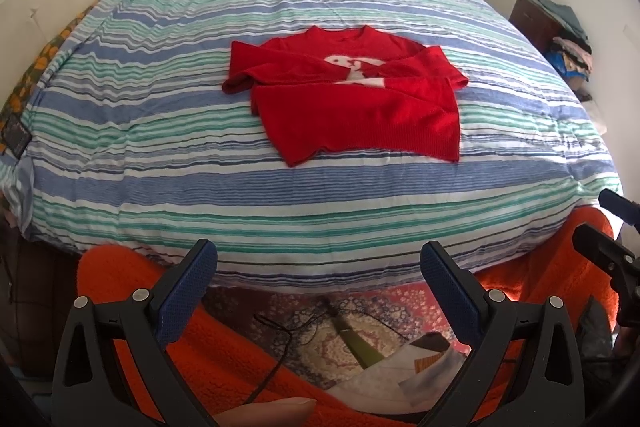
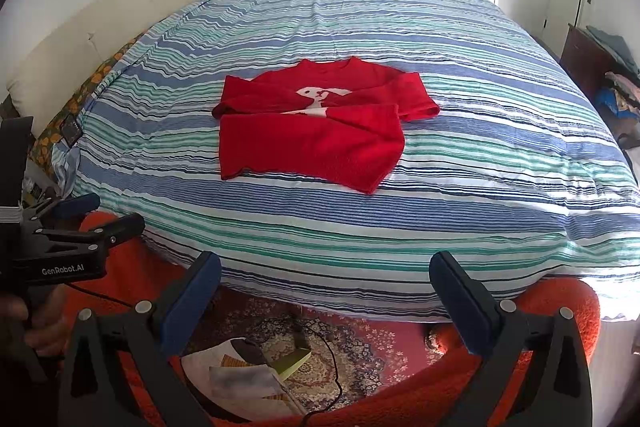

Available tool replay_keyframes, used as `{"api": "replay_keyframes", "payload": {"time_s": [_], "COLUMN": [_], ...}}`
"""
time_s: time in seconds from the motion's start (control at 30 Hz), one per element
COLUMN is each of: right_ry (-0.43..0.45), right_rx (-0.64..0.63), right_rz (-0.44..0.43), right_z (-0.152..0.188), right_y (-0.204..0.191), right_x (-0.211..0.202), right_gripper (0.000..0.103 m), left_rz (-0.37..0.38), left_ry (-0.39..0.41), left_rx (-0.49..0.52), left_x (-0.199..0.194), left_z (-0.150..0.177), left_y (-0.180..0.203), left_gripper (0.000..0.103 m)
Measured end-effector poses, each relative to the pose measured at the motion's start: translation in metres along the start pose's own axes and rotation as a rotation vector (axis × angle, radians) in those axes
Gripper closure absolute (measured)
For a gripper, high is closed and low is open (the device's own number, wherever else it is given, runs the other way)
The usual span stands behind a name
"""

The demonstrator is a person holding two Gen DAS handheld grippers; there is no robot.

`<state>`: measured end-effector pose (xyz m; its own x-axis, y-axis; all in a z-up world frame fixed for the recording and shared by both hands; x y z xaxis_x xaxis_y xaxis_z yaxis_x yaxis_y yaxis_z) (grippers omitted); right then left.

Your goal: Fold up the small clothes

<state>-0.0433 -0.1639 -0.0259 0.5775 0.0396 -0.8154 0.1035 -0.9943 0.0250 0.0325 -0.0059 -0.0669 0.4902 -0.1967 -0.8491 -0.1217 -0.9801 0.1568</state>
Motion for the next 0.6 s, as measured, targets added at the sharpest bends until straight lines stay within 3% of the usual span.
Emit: {"api": "replay_keyframes", "payload": {"time_s": [0.6], "right_ry": [0.001], "right_rx": [-0.017], "right_rz": [-0.008], "right_z": [-0.002], "right_y": [-0.0049], "right_x": [-0.0004], "right_gripper": [0.0], "left_rz": [0.001], "left_ry": [-0.003], "left_rx": [0.003], "left_x": [0.0009], "left_z": [-0.0005], "left_y": [0.0012], "left_gripper": [0.001]}}
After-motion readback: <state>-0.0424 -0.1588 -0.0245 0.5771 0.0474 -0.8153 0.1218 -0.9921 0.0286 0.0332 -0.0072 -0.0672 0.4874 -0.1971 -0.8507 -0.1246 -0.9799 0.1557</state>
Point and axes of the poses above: each gripper's, at about its wrist camera, not at the fingertips, and x roughly the way its jaws point, y to its right, z to its underside, the point moved 7 cm from there along x, roughly the way its jaws point, and after that the axes turned 10 degrees about z, right-handed, at the moved point
